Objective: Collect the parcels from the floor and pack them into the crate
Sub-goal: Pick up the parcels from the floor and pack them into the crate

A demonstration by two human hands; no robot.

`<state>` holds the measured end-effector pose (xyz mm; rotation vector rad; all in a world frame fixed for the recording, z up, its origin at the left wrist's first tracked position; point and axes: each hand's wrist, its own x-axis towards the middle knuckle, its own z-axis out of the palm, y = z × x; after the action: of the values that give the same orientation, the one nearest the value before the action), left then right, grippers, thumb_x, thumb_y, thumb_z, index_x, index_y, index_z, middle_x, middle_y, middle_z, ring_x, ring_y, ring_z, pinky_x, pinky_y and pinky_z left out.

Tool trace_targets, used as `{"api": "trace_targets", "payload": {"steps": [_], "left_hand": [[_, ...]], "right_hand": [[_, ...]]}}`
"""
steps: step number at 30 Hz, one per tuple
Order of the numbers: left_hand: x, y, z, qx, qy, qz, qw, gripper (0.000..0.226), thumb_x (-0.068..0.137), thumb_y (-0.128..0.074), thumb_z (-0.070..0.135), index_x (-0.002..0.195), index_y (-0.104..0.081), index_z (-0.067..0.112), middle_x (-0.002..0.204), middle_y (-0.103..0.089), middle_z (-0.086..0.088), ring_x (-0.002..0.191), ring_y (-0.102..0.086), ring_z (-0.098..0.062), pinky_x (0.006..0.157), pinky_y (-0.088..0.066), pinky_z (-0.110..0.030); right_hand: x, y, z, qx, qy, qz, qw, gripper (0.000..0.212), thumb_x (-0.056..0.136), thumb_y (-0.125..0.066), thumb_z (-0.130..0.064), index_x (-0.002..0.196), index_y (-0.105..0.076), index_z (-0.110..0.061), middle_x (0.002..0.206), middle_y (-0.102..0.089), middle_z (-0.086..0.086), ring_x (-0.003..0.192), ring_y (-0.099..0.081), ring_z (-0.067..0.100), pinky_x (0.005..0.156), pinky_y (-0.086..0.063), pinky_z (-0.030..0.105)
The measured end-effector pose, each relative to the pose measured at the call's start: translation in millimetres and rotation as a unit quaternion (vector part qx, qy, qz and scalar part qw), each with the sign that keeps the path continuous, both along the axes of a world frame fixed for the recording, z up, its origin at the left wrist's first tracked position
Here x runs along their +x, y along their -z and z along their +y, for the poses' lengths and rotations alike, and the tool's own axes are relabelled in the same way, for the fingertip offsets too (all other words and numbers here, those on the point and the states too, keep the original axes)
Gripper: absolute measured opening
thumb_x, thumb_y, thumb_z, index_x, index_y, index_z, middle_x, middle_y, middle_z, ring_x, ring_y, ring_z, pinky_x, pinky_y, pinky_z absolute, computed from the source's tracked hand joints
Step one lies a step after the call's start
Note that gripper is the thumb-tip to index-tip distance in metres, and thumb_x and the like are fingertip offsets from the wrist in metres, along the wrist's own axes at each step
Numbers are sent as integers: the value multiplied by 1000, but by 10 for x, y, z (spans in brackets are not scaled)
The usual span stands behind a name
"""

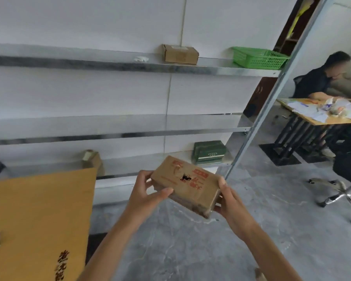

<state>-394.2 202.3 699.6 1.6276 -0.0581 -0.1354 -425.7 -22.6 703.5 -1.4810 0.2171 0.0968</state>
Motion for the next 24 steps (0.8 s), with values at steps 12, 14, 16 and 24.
{"api": "trace_targets", "payload": {"steps": [12,14,16,24], "left_hand": [[-1590,75,962,239,-125,-112,956,45,62,-83,36,80,-46,19,94,-62,11,92,-57,-7,77,-48,-32],[-1824,131,1239,259,-110,-103,954,38,67,-80,37,81,-47,23,96,-62,12,94,-56,-6,78,-48,-30],[-2079,197,1540,272,-99,-96,952,28,74,-74,37,85,-51,27,99,-60,18,98,-54,4,80,-46,-22],[-3430,334,2735,283,-63,-9,957,15,89,-59,27,102,-57,35,103,-60,27,100,-51,14,82,-40,-8]], "right_hand": [[-995,-28,743,11,-172,46,984,61,67,-68,-54,124,-55,-38,114,-68,4,101,-68,26,71,-59,40],[-1175,-9,953,0,-178,44,983,61,68,-69,-53,125,-54,-38,115,-68,3,102,-67,25,72,-59,38],[-1363,43,1209,-10,-159,45,986,63,68,-69,-51,127,-52,-35,116,-66,5,102,-67,24,72,-59,37],[-2375,420,2414,-4,-120,119,986,62,69,-69,-44,120,-51,-14,105,-68,10,86,-71,21,70,-60,34]]}}
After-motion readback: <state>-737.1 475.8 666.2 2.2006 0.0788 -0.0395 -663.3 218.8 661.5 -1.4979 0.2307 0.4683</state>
